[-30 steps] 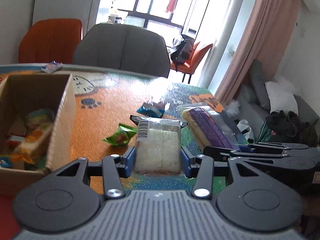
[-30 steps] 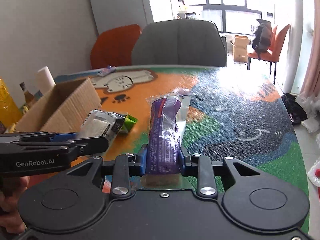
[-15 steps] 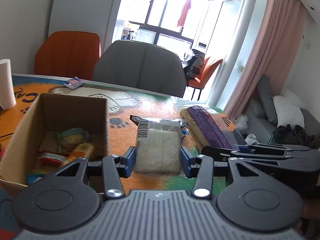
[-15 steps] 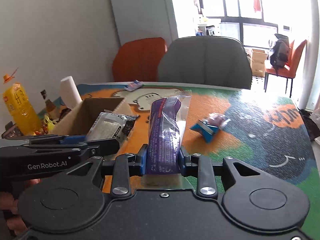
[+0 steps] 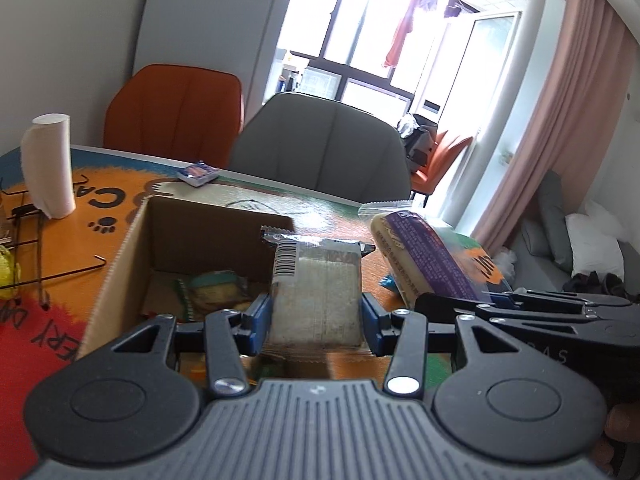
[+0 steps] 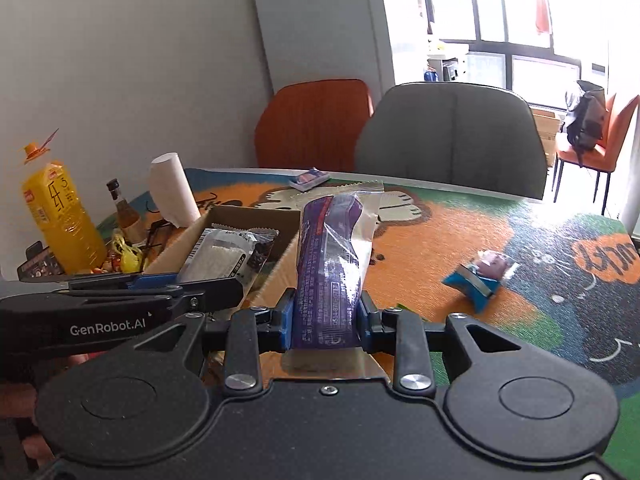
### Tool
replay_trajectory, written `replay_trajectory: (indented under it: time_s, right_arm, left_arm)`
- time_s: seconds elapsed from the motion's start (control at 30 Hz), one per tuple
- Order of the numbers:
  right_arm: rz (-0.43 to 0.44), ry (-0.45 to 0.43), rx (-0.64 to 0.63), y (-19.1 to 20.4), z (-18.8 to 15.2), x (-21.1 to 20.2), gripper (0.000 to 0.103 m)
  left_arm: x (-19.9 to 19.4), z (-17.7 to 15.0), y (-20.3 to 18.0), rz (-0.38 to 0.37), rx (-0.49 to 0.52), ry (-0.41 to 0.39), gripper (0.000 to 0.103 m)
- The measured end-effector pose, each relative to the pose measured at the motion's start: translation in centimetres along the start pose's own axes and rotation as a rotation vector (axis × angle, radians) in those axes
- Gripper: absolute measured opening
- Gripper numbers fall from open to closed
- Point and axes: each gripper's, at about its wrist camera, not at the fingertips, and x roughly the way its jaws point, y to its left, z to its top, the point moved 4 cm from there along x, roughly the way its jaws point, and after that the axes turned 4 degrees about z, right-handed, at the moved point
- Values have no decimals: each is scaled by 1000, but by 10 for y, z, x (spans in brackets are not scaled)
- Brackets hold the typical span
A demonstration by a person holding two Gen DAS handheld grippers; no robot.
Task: Organize snacks
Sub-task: 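Carry the white packet into the box and release it while the right tool drops the purple roll in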
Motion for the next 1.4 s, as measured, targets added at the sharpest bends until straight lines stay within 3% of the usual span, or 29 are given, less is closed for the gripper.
replay_trajectory:
  time_s: [0.77, 0.87, 0.93, 1.2, 1.4]
  right_arm:
    - [20, 26, -43, 58, 21, 52, 29]
    - [55, 8, -36, 65, 25, 54, 31]
    - [76, 1, -25, 67, 26, 53, 40]
    - [20, 2, 2, 52, 22, 37, 41]
    - [-14, 6, 17, 34, 12, 19, 46]
  left_arm:
    - [-13, 8, 76, 79, -95, -14, 51]
    - [-15, 7, 80, 84, -105, -11, 57]
    - [-15, 7, 82, 86, -109, -8, 63]
    - [-14, 6, 77, 85, -113, -14, 85]
    - [-12, 1, 61, 62, -104, 4, 88]
